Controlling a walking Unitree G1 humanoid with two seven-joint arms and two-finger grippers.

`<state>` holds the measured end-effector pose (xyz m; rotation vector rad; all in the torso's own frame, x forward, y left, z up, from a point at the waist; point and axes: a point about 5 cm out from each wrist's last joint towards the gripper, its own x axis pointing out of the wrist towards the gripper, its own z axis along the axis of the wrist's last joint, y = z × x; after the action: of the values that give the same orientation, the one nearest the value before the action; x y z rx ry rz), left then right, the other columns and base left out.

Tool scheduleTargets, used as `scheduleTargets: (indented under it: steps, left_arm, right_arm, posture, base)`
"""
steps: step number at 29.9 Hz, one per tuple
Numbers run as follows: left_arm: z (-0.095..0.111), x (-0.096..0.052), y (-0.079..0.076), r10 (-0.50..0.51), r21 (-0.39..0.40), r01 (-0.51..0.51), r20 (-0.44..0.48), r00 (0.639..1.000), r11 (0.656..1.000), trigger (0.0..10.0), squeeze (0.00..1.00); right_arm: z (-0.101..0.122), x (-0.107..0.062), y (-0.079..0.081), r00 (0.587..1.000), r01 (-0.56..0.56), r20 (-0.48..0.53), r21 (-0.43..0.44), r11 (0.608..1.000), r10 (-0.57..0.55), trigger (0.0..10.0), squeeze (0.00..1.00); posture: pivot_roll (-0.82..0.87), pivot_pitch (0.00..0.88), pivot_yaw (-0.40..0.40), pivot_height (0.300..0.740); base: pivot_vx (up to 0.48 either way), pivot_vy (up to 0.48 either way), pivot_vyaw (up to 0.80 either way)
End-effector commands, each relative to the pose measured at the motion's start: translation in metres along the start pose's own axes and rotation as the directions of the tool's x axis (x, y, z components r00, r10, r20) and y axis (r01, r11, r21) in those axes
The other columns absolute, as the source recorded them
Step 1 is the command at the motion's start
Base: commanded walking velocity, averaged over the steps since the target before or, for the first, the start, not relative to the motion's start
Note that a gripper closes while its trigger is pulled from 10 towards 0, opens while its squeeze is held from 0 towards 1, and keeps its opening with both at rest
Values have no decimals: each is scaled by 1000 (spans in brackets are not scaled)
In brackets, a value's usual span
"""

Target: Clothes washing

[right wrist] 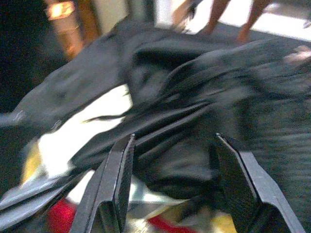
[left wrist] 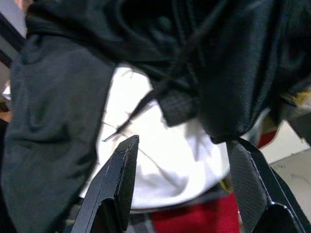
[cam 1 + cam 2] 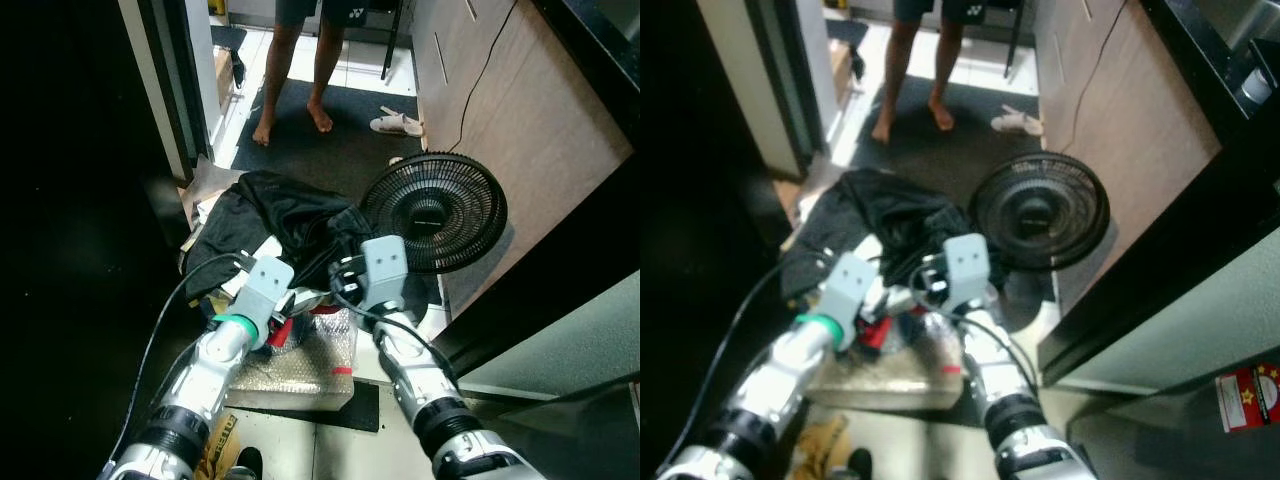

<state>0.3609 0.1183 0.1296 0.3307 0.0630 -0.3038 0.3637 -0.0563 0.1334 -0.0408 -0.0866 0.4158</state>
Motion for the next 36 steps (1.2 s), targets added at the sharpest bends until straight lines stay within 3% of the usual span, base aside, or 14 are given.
scheduleTargets:
  steps: [1,3,4,5,13,18,21,22,27,30,36]
  left_arm:
    - [-11,-3,-1,-3,-19,2,-33,999,1000,10000,0]
    - [-9,-4,4,12,-26,-13,-28,1000,1000,10000,0]
    - [-9,-4,6,17,-28,-18,-27,999,999,10000,0]
    - [-9,-5,7,24,-28,-25,-27,999,999,10000,0]
    - [-12,-8,13,49,-29,-50,-31,998,998,10000,0]
    - [-13,-9,14,54,-31,-55,-34,998,998,10000,0]
    - [-13,-9,14,54,-32,-55,-34,998,998,10000,0]
    - [-13,-9,13,54,-32,-56,-34,998,998,10000,0]
    - [-13,-9,14,56,-34,-57,-35,998,998,10000,0]
    - [-13,-10,13,56,-37,-58,-36,998,998,10000,0]
    - [-13,-11,13,59,-42,-60,-36,998,997,10000,0]
  right_arm:
    - [-8,-1,6,998,-34,-51,0,999,34,10000,0]
    - [-9,2,9,996,-50,-71,6,999,51,10000,0]
    - [-10,2,10,995,-51,-86,6,999,51,10000,875]
    - [-11,3,11,994,-55,-97,8,998,55,10000,1000]
    - [-15,5,6,988,-30,-153,-39,999,24,10000,1000]
    - [-15,5,-9,981,44,-183,-97,994,-62,10000,1000]
    - [-12,4,-26,968,127,-188,-204,971,-166,10000,1000]
    - [-9,3,-37,958,178,-175,-263,948,-228,10000,0]
    - [-4,2,-53,938,251,-142,-348,903,-315,10000,0]
    - [-7,-2,-60,931,264,-158,-333,905,-329,10000,0]
    - [-15,-6,-59,931,245,-195,-296,923,-309,10000,0]
  posture:
    - [85,298,-20,740]
    - [95,300,-27,740]
    - [103,304,-32,740]
    - [110,308,-37,740]
    - [121,318,-53,740]
    - [123,320,-56,740]
    - [127,325,-57,740]
    - [129,326,-59,740]
    - [129,328,-58,740]
    - [126,329,-57,740]
    - [126,331,-54,740]
  base:
    - [0,0,0]
    - [0,0,0]
    - [0,0,0]
    - [0,0,0]
    - [0,0,0]
    - [0,0,0]
    - [0,0,0]
    - [0,0,0]
    - [0,0,0]
    - [0,0,0]
    - [0,0,0]
